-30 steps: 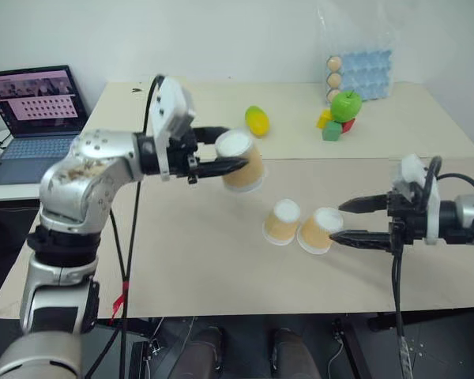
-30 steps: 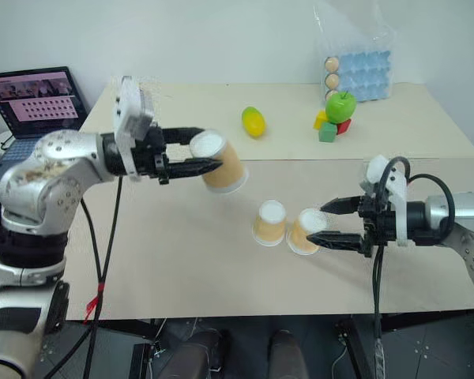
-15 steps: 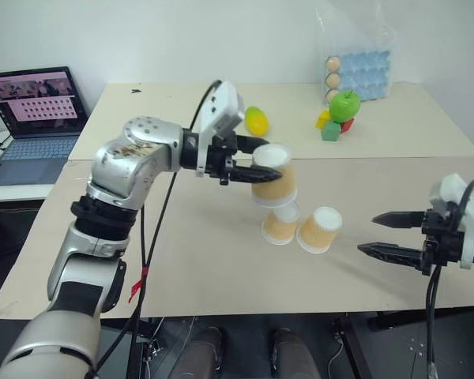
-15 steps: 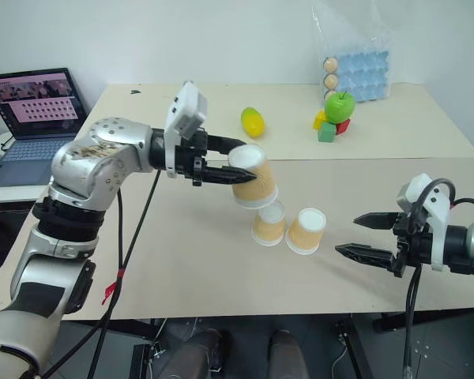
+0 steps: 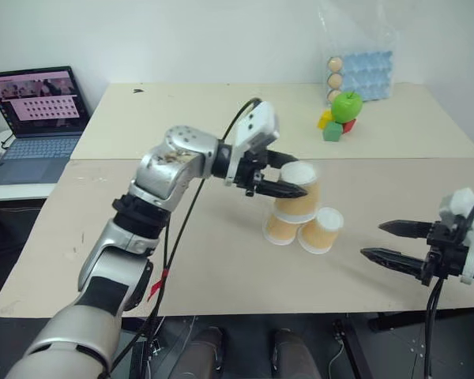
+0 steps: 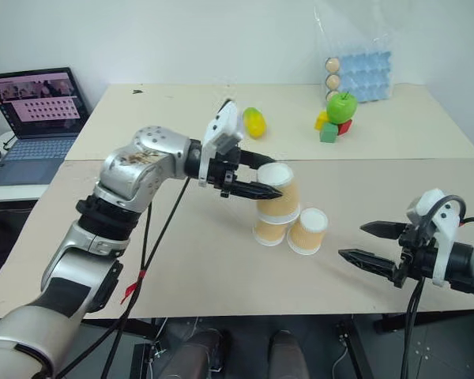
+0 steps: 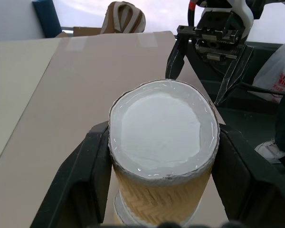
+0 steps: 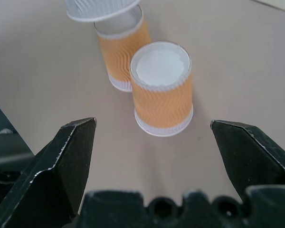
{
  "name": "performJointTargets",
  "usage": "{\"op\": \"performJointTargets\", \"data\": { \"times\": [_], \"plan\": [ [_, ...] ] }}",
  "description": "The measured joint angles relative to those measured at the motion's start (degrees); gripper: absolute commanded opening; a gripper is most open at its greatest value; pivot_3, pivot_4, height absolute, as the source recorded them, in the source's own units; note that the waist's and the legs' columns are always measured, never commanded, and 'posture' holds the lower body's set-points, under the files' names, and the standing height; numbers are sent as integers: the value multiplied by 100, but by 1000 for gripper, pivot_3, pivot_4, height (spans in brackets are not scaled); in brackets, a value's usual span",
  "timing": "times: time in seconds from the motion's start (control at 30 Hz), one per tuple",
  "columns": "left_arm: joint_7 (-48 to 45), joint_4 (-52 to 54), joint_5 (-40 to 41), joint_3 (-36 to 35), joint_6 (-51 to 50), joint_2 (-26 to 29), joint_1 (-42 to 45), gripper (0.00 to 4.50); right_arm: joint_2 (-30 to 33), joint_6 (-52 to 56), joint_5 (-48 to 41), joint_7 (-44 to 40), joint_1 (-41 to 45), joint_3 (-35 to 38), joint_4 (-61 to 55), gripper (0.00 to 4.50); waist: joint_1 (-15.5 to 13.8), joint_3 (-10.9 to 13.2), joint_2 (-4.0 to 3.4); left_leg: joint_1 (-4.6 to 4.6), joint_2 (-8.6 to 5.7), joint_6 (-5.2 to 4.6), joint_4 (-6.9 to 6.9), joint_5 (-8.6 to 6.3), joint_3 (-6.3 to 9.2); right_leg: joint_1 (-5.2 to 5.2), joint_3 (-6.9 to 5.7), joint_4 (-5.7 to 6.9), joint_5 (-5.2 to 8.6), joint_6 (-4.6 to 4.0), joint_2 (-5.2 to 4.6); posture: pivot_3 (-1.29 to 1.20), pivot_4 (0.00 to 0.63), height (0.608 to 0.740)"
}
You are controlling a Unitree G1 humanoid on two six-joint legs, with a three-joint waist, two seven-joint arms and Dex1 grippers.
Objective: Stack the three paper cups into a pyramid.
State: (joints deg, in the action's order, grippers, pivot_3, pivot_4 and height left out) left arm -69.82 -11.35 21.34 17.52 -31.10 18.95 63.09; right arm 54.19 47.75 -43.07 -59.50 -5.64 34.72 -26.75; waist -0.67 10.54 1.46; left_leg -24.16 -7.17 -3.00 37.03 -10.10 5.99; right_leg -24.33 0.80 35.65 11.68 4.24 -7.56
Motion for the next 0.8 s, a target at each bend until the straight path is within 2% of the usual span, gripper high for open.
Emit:
{"op": "performJointTargets", "data": {
  "times": [0.33, 0.53, 0.8],
  "plan": [
    [-46, -545, -603, 296, 519, -334, 28, 2867, -350, -76, -789, 150, 22, 438, -363, 4500, -5, 0, 0, 1, 0, -3, 2, 1, 0, 3, 0, 0, 0, 1, 0, 0, 150, 740],
    [9, -766, -786, 328, 632, -629, 164, 2867, -351, -199, -784, 207, -71, 434, -347, 4500, -5, 0, 0, 1, 0, -3, 3, 1, 0, 3, 0, 1, 3, 8, 0, 0, 150, 740],
    [-101, -1041, -914, 326, 873, -694, 440, 2867, -367, -487, -688, 90, -268, 417, -180, 4500, 1, 0, -1, 3, 0, -4, 2, 2, -1, 4, 0, 2, 5, 10, 0, 0, 150, 740]
  ]
}}
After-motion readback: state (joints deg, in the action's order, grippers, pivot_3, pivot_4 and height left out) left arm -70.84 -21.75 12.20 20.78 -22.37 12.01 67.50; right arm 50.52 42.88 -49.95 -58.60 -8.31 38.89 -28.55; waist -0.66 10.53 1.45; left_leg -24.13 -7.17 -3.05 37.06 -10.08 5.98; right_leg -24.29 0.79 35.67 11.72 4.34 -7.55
